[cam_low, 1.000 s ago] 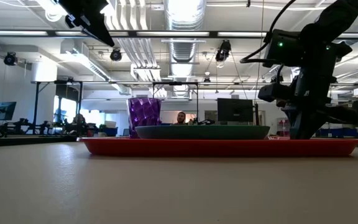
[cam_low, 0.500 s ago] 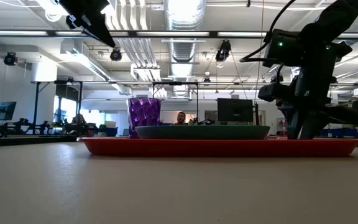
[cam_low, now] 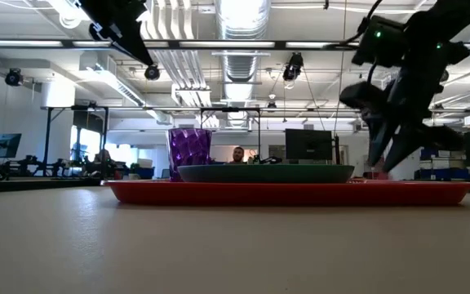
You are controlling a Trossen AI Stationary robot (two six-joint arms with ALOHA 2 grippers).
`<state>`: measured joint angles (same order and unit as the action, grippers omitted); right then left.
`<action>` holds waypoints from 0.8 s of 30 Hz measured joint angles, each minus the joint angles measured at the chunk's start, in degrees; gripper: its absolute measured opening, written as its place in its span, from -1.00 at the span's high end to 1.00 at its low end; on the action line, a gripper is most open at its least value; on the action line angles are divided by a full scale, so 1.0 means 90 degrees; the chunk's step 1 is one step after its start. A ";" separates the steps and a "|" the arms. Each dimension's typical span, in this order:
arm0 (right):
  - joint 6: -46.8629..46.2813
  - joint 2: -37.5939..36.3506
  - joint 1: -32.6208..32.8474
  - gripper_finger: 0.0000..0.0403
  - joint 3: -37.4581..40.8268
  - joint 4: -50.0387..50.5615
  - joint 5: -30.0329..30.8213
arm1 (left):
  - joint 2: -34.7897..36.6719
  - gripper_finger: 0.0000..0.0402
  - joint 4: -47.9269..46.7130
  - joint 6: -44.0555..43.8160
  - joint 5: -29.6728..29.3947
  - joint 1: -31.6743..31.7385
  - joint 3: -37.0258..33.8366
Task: Pick and place plate/cup/fork/spoon on tray
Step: Put the orange fork beside the yellow spoon on the red tray, then adjust the red tray
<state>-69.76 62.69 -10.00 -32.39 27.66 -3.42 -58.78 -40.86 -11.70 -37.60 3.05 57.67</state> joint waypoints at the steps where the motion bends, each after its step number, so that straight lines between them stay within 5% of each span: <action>1: 0.0005 -0.0143 0.0000 0.49 -0.0001 0.0000 0.0014 | -0.0031 1.00 0.0012 -0.0004 -0.0001 0.0000 0.0000; 14: 0.0769 -0.1818 -0.0002 0.49 -0.0001 -0.0445 0.0815 | -0.0124 1.00 0.0046 -0.0185 0.0269 0.0000 0.0000; 19: 0.1668 -0.1997 -0.0017 0.49 -0.0013 -0.1076 0.1091 | -0.0124 1.00 0.0063 -0.0185 0.0274 0.0013 0.0000; 24: 0.1309 -0.1746 -0.0017 0.53 -0.0013 -0.1067 0.0999 | -0.0124 1.00 0.0064 -0.0185 0.0307 0.0070 0.0000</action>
<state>-57.98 46.97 -10.15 -32.51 18.06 5.57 -59.90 -40.29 -13.37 -34.84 3.68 57.67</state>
